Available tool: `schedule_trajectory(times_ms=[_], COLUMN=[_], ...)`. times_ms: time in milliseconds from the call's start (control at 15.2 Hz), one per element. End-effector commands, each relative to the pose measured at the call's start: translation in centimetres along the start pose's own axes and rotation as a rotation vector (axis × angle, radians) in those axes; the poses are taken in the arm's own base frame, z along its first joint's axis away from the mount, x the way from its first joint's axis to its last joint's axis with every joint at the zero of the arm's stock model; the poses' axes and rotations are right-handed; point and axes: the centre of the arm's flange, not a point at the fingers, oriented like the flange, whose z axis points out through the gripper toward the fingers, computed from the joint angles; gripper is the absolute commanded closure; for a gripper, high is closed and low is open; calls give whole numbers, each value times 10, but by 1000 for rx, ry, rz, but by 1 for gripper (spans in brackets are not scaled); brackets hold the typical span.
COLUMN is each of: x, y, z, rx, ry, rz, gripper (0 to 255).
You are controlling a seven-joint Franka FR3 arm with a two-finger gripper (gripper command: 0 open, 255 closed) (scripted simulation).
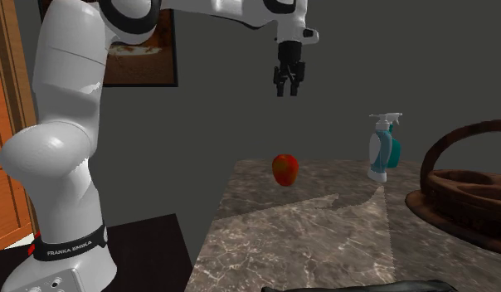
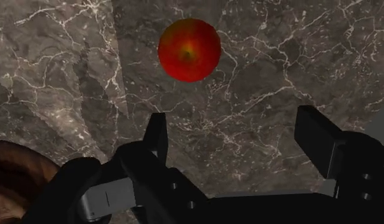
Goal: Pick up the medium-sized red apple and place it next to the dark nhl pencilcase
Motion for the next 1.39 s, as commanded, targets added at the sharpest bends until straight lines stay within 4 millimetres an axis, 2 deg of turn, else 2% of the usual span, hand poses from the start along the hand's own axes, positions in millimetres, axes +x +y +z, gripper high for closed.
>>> schedule_trajectory(times_ms=[0, 792, 1320], x=[2, -1, -2], y=[2, 38, 36], z=[-5, 151, 193], rx=[-32, 65, 66], ry=[40, -8, -8], rz=[-40, -272, -275], gripper=[0, 0, 0])
